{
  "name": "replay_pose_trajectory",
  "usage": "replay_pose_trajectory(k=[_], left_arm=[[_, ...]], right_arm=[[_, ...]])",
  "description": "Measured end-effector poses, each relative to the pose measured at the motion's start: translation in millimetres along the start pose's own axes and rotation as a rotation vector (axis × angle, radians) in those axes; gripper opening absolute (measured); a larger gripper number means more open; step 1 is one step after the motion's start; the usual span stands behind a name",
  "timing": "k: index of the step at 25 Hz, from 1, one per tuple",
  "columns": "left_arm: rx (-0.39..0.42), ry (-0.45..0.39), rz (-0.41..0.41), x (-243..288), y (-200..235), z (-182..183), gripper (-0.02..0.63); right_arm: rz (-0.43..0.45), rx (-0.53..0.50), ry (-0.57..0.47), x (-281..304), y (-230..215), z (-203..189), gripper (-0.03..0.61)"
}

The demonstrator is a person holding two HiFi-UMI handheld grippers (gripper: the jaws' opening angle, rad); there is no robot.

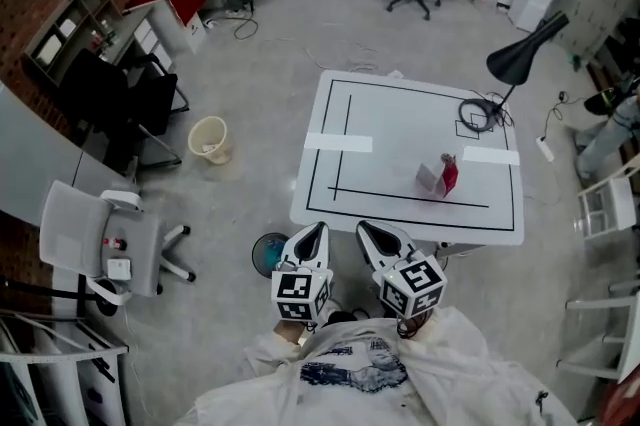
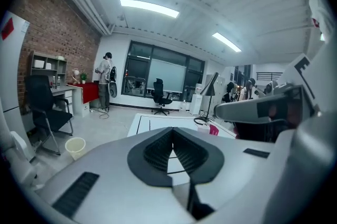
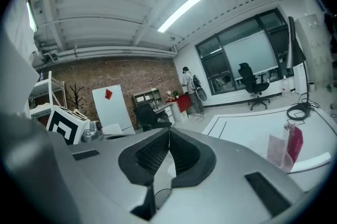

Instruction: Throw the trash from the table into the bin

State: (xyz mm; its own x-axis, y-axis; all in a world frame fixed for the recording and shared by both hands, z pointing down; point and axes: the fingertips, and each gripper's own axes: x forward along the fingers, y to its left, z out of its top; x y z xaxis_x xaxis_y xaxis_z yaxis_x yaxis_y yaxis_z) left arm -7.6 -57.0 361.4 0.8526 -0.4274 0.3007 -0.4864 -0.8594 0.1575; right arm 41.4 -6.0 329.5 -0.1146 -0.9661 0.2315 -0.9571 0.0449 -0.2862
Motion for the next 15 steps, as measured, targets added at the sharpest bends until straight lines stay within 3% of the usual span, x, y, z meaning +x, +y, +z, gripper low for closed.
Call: replay_pose_trajectory(k=[8, 15], left_arm=[[0.047, 0.023, -0.070, 64, -83, 17, 0.008], [0.087, 0.027, -0.090, 108, -139, 29, 0.008]], right_arm=[[-0.084, 0.036, -0.055, -50, -94, 27, 0.021], [-0.105, 0.055, -0.096, -88, -157, 44, 0.021]])
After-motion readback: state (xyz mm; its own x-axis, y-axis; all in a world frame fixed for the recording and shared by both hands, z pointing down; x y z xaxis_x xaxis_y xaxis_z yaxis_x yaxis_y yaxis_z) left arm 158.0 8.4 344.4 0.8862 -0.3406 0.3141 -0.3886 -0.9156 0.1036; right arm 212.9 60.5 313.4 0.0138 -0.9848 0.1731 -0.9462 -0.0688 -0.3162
